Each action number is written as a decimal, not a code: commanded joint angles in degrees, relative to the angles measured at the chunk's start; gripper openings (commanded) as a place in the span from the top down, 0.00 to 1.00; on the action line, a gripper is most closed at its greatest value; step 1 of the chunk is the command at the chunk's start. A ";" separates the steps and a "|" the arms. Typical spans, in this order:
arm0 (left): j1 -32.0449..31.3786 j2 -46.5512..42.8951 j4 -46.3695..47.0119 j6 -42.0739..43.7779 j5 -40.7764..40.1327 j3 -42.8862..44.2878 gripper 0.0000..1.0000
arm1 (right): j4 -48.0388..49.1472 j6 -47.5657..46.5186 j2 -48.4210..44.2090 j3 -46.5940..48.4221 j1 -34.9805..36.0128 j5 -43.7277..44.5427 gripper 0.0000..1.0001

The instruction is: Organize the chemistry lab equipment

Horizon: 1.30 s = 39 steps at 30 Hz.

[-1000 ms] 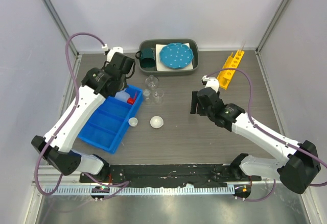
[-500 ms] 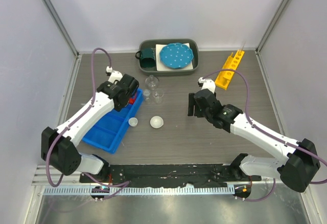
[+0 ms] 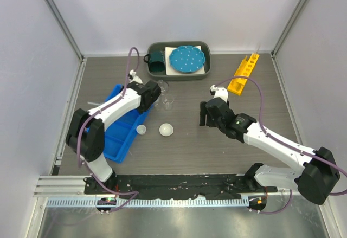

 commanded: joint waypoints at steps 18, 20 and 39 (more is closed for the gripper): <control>-7.98 17.70 -29.21 -32.47 -13.52 9.04 1.00 | 4.07 -0.01 -5.24 -4.31 0.19 1.06 0.28; -8.15 17.44 -29.12 -32.83 -13.26 7.55 1.00 | 4.25 -0.10 -5.33 -4.31 0.28 0.88 0.28; -12.46 15.15 -28.16 -34.85 -9.48 0.68 0.66 | 2.85 0.51 -7.18 -4.14 0.28 0.62 0.28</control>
